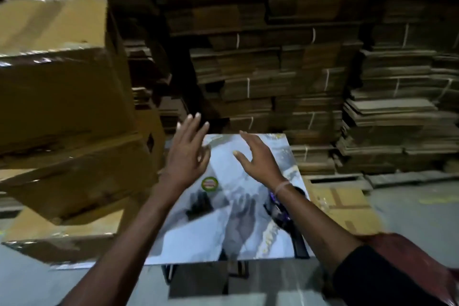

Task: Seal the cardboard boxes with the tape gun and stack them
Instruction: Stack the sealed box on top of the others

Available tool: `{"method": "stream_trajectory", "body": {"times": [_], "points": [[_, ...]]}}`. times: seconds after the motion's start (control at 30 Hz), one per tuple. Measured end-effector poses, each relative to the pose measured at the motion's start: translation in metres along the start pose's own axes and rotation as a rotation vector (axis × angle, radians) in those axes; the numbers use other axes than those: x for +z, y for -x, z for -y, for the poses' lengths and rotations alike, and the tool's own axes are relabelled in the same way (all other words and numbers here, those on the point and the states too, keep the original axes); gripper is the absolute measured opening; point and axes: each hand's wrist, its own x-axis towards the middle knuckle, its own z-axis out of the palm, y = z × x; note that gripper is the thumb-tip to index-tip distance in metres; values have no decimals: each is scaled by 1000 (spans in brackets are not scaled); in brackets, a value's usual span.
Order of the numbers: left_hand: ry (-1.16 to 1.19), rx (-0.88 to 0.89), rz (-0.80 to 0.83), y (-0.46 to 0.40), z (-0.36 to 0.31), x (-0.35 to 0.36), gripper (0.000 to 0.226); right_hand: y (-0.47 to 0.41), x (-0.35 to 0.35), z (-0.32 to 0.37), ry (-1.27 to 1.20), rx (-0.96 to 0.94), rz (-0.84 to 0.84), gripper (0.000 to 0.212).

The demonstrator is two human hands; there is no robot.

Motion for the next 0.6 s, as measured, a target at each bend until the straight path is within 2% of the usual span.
{"method": "stream_trajectory", "body": {"times": [0.1, 0.2, 0.3, 0.4, 0.53, 0.6], "points": [[207, -191, 283, 54, -21, 84, 62, 63, 3, -80, 80, 268, 17, 60], [309, -335, 536, 103, -39, 140, 65, 114, 10, -133, 228, 474, -55, 45], [336, -433, 671, 137, -51, 175, 63, 152, 17, -165, 352, 664, -87, 53], [327, -549, 808, 154, -59, 194, 68, 176, 24, -185, 353, 854, 16, 67], [295, -594, 937, 163, -62, 220, 91, 181, 35, -204, 258, 942, 121, 63], [254, -590, 960, 164, -62, 235, 91, 179, 41, -209, 184, 948, 124, 60]]}}
